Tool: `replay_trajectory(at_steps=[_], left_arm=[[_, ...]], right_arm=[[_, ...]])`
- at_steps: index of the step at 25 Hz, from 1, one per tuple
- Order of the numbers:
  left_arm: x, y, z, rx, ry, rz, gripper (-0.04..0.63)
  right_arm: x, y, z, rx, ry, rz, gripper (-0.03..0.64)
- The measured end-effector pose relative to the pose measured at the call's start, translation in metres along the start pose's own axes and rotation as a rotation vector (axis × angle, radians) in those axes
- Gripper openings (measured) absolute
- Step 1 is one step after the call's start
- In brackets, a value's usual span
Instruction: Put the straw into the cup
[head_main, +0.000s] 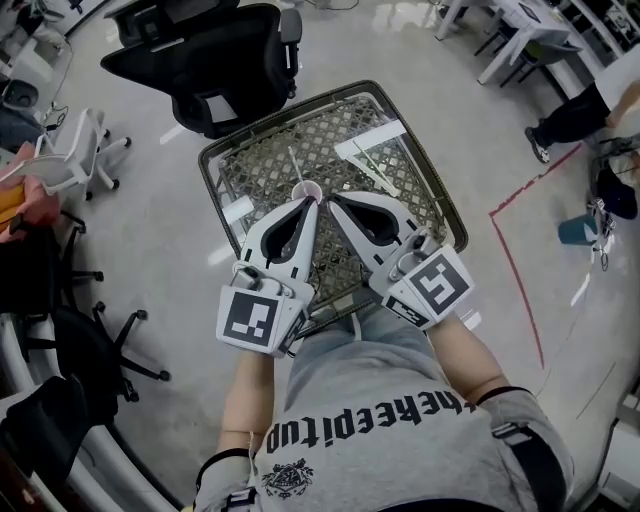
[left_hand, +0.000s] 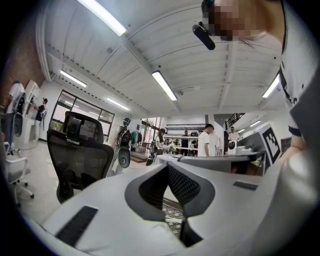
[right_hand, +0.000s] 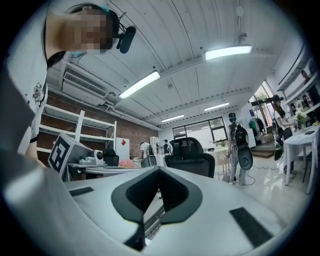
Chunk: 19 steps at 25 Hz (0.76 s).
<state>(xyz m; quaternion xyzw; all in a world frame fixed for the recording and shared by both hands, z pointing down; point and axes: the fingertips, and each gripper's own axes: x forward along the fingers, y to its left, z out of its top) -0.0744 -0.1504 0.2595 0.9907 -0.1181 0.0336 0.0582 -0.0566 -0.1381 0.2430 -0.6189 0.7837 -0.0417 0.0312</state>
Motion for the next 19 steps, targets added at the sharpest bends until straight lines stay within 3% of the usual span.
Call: replay_trajectory(at_steps=[19], left_arm=[[-0.013,0.005,0.002,0.007,-0.010,0.003,0.025]], right_arm=[[0.006,0.011,0.003,-0.004,-0.014,-0.009,-0.002]])
